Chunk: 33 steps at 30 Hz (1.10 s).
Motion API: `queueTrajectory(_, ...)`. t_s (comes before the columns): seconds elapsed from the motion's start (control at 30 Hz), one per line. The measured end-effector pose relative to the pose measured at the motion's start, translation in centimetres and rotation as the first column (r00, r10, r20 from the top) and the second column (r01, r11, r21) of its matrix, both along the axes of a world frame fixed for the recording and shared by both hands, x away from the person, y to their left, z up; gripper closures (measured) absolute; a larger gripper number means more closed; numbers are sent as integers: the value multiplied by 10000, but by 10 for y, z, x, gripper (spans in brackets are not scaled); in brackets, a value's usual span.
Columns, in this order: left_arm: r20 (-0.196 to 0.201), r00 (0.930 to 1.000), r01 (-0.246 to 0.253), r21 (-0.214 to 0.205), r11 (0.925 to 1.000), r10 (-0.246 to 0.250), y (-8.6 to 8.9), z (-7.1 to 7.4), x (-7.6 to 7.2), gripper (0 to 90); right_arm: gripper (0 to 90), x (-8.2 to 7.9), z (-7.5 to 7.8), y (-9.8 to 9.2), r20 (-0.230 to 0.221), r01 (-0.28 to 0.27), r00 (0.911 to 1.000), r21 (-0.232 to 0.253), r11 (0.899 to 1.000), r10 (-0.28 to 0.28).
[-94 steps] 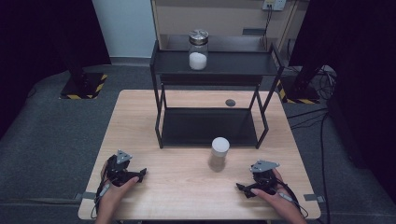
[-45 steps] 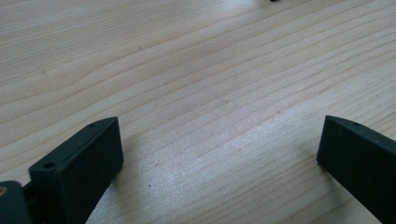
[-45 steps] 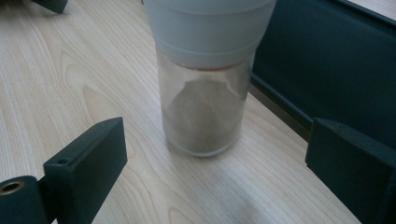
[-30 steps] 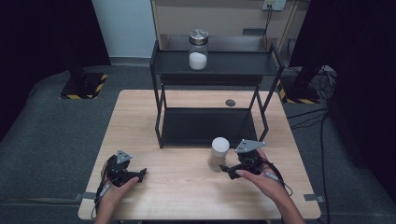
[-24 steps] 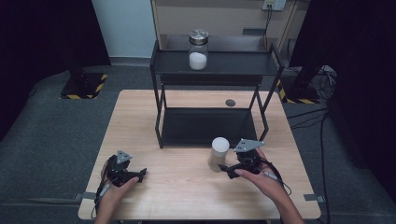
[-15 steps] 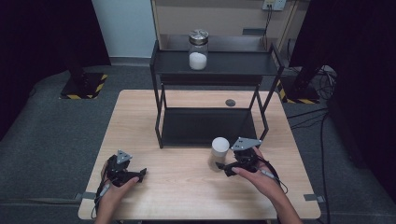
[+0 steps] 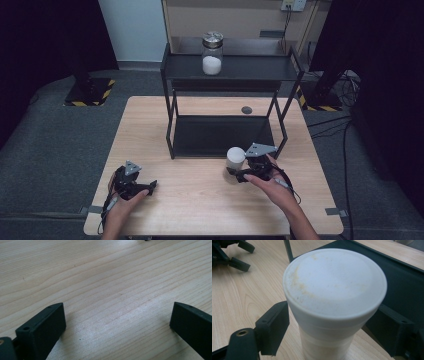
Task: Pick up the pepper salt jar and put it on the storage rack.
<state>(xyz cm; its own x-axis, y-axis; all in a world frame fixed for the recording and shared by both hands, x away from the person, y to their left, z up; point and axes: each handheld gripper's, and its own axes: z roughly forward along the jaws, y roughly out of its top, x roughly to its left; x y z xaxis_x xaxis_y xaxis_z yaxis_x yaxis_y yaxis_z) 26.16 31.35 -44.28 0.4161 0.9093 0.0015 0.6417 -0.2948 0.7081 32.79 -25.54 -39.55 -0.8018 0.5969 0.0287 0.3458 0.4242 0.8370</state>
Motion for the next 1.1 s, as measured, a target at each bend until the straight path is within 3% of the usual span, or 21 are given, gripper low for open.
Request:
queueTrajectory(0.37,-1,10000,-1,-1,10000,1,0,0,0,0,342,0,-4,2,170,116,9998,410,9991,-123)
queueTrajectory(0.63,-4,10000,1,-1,10000,-1,0,0,0,0,348,-4,-4,-2,153,201,9997,516,9985,-209)
queueTrajectory(1.1,-4,10000,1,0,10000,-1,0,0,0,0,348,-9,11,-26,187,28,9998,533,9986,-38)
